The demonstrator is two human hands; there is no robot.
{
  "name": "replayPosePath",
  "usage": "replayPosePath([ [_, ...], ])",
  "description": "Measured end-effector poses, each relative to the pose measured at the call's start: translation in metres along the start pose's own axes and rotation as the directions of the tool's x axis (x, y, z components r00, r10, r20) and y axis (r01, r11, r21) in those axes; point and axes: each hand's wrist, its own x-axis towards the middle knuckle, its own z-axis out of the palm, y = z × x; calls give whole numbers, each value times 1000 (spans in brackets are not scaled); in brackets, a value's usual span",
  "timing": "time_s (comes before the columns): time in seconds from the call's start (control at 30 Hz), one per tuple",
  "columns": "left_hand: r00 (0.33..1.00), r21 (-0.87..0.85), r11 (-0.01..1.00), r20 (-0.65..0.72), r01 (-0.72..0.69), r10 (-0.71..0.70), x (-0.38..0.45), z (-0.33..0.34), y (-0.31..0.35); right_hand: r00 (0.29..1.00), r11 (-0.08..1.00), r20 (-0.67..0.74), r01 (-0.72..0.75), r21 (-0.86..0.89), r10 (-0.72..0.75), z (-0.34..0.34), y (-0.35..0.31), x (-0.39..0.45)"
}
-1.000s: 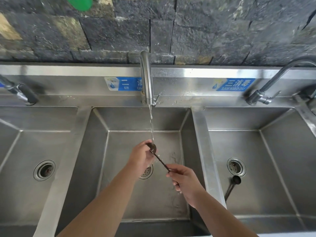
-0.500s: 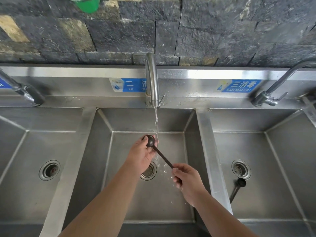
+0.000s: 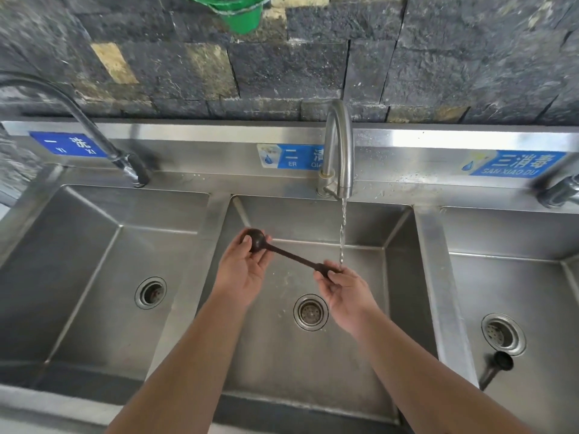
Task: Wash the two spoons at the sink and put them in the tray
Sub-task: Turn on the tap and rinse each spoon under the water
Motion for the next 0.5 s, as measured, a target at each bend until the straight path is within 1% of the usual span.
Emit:
replayPosePath([
  [0.17, 1000, -65, 998, -31, -1, -1, -2, -17, 9, 999, 1000, 53, -13, -26, 14, 12, -1, -5],
  [0.23, 998, -25, 999, -51, 27, -28, -3, -11, 0, 999, 1000, 43, 16, -10, -16, 6, -9, -13],
  [0.3, 995, 26, 996, -60, 84, -82, -4, -1, -15, 998, 998, 9, 59, -1, -59, -8, -23, -25],
  [0.4, 979, 117, 972, -17, 202, -202, -10, 14, -38, 991, 992, -63, 122, 32, -119, -34, -45, -46],
  [0.5, 959, 188, 943, 24, 274, -284, -14, 28, -61, 975, 982, -131, 185, 44, -178, -59, -60, -67],
])
